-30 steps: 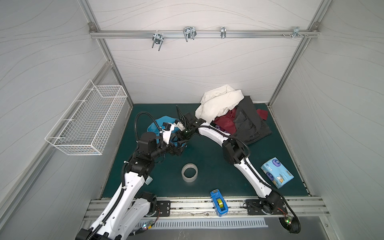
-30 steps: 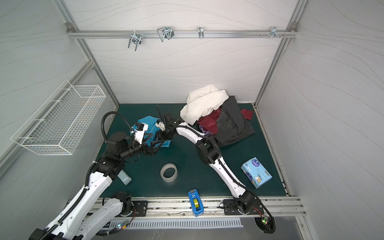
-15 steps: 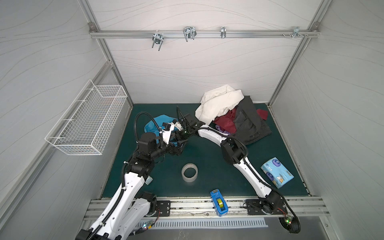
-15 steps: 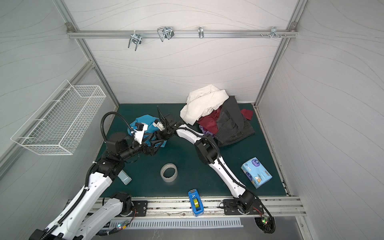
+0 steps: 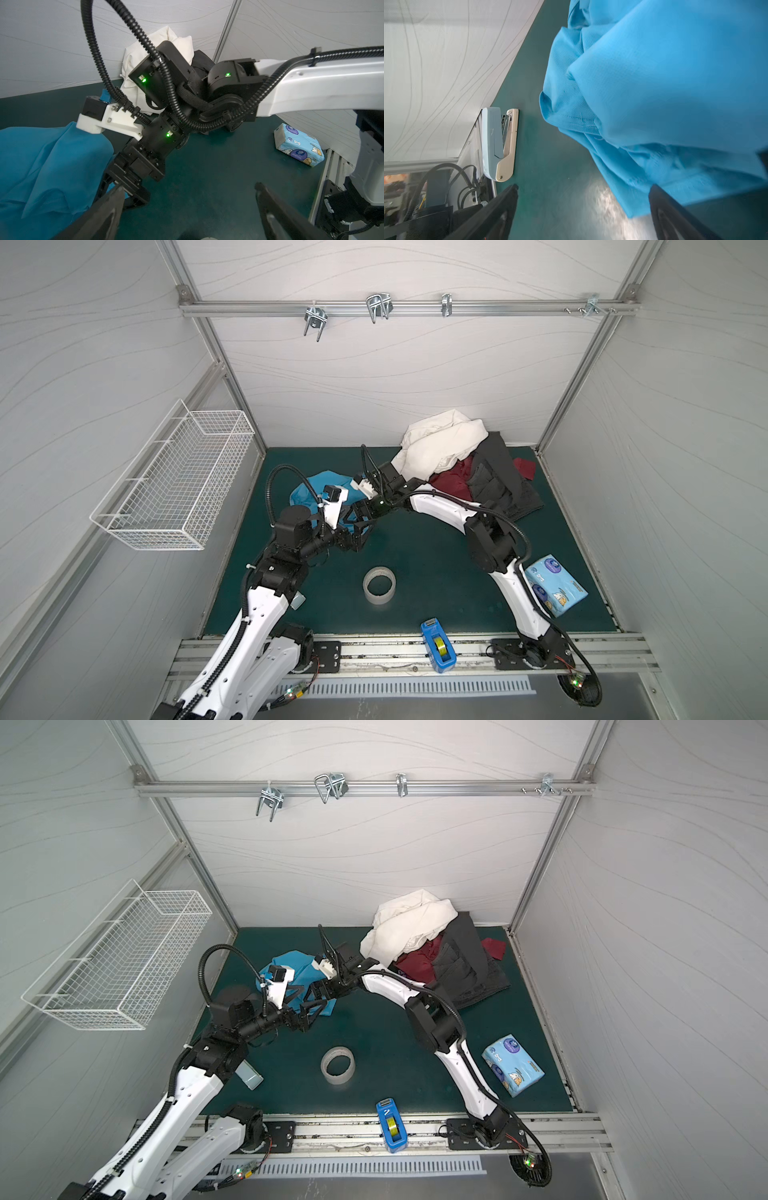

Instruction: Pick out a specific cloth from the pile

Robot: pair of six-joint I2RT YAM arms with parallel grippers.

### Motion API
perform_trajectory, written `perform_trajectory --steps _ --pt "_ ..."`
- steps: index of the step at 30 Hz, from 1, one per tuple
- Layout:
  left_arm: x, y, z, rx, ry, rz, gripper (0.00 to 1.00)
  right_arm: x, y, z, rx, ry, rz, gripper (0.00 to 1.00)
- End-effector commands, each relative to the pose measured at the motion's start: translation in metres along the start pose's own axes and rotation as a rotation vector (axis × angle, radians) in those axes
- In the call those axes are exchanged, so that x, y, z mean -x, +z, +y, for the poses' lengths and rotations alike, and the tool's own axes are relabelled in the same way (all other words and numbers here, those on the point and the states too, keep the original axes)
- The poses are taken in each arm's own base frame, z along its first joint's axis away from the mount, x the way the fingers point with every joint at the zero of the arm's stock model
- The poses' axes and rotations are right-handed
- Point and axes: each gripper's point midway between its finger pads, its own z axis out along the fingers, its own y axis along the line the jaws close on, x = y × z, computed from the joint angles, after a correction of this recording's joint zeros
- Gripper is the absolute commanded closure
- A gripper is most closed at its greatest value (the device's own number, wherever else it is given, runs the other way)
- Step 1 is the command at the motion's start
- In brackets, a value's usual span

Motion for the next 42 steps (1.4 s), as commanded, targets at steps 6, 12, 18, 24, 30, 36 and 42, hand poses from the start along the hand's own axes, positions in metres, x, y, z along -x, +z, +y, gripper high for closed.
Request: perform_trajectory --steps 6,12,18,24,30,36,42 --pt "0.014 -0.003 -0.008 -0.026 0.034 -0.056 0.01 -0.018 -0.08 -0.022 -0.348 -0.03 0.018 0.01" --pt "0.012 -0.004 -0.009 -0.023 0.042 -0.054 0.01 -0.046 -0.174 -0.048 -0.498 0.068 -0.057 0.01" --pt "0.006 -0.001 0.0 0.026 0.042 -0.037 0.01 -0.075 -0.273 -0.069 -0.599 0.171 -0.21 0.01" --pt "-0.01 0.002 0.037 0.22 0.052 0.011 0.01 -0.102 -0.345 -0.102 -0.769 0.26 -0.301 0.01" --pt "-0.027 -0.018 0.117 0.681 0.094 -0.034 0.01 -0.139 -0.382 -0.159 -1.102 0.222 -0.343 0.01" --pt "-0.05 -0.044 0.17 1.004 0.148 -0.096 0.01 -0.155 -0.381 -0.2 -1.18 0.203 -0.421 0.01" --pt "-0.072 -0.039 0.205 1.068 0.073 -0.116 0.01 -0.161 -0.373 -0.225 -1.247 0.156 -0.535 0.01"
